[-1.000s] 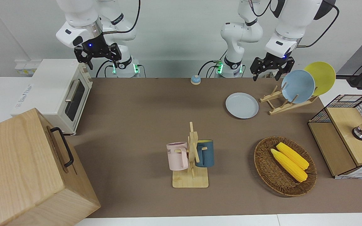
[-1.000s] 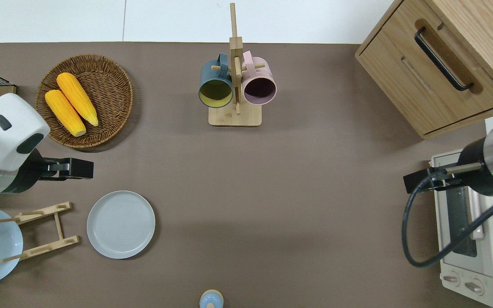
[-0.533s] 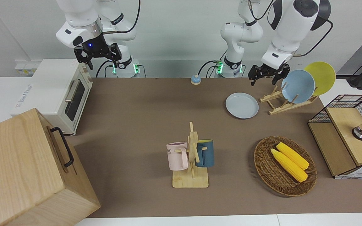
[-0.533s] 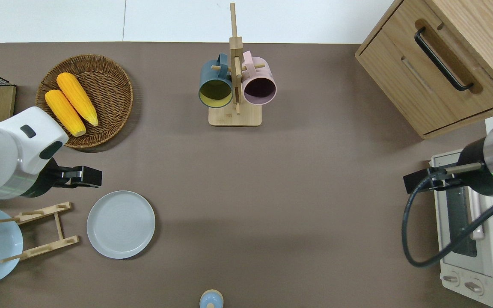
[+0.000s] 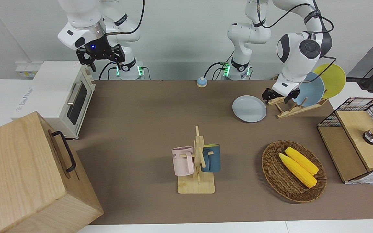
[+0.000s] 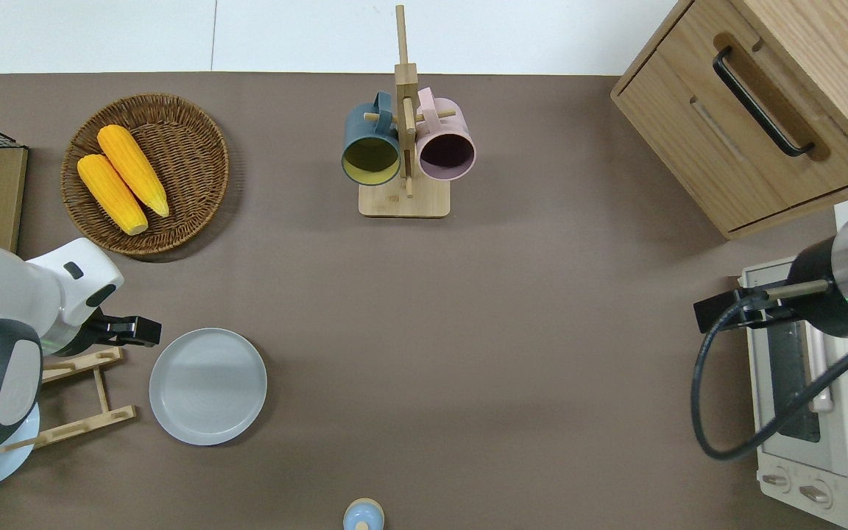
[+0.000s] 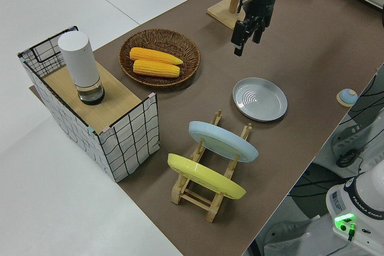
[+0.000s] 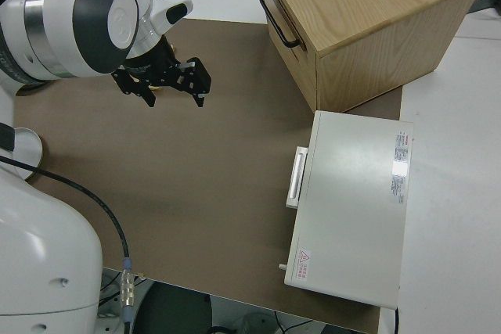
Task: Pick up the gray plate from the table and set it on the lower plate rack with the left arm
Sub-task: 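Move the left gripper forward over the gray plate on the table, then lower the left gripper onto the gray plate rim and grasp it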
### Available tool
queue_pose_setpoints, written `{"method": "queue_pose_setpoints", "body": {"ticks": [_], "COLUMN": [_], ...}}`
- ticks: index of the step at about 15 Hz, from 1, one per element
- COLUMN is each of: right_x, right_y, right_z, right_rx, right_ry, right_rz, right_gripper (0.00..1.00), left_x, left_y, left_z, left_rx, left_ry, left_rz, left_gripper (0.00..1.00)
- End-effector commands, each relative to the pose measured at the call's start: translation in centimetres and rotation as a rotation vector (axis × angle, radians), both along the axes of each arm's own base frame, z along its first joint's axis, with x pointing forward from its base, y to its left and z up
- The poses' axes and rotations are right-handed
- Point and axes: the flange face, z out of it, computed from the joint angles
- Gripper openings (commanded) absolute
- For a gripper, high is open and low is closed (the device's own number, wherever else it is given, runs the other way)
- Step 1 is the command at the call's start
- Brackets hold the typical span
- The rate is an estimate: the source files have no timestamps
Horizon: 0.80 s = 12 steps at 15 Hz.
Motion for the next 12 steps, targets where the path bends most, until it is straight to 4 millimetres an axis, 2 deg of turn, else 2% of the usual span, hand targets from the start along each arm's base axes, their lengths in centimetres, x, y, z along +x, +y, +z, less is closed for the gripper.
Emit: {"method": "queue_pose_setpoints", "body": {"ticks": [1,3,5,10,12], "right_x": [-0.3,-0.3,-0.3,-0.3,-0.3], "right_y": [-0.3,-0.3,-0.3,-0.3,-0.3], "right_z": [0.4,0.4,0.4,0.4,0.4], "right_rx": [0.001,0.001,0.001,0.001,0.001], "right_ry": [0.004,0.004,0.004,0.004,0.004], "right_rz": [-0.013,-0.013,-0.013,-0.013,-0.013], "right_gripper": [0.99,0.99,0.987,0.987,0.99], "left_x": [-1.0,-1.4,-1.4,-1.5,-1.5], "left_y": [0.6,0.5,0.3,0.6,0.6], "left_z": [-4.1,-7.3,-9.3,-12.6,-13.3], "left_rx": [0.01,0.019,0.028,0.042,0.045], "left_ry": [0.008,0.066,0.105,0.171,0.184], "left_rz": [-0.024,-0.022,-0.017,-0.01,-0.01], "left_gripper": [0.99,0.99,0.99,0.99,0.99]}}
